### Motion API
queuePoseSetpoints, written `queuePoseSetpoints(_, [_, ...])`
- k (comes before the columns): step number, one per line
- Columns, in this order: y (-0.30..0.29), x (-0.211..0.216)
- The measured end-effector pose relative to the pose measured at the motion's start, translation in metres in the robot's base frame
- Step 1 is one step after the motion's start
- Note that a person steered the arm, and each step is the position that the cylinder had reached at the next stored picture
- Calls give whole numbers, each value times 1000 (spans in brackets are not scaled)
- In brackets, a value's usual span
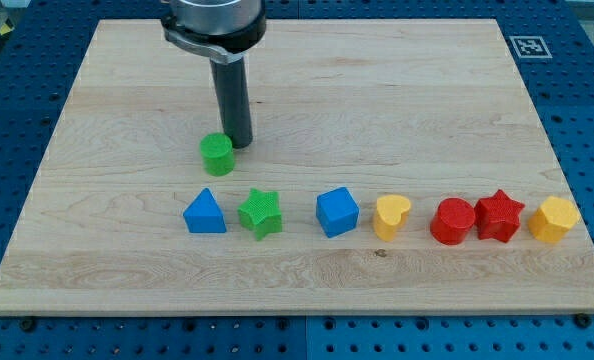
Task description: Place the green circle in the horizontal line of the blocks
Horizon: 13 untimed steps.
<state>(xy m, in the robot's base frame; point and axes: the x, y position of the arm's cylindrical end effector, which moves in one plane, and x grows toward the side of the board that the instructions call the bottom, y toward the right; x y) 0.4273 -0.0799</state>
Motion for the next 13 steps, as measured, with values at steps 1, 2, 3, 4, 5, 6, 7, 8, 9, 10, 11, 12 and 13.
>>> queuePoseSetpoints(1, [-2,18])
queuePoseSetpoints(2, [-2,33])
queuePoseSetpoints(3, [-6,44])
queuePoseSetpoints(4, [-24,48])
queuePoseSetpoints(5, [-53,48])
queuePoseSetpoints(6, [-79,48])
queuePoseSetpoints(7, [-90,48])
queuePoseSetpoints(8, [-96,48])
queuePoseSetpoints(9, [-103,51])
queuePoseSetpoints(10, [-106,56])
queuePoseSetpoints(11, [-111,57])
queuePoseSetpoints(12, [-124,57])
queuePoseSetpoints(13, [-130,57])
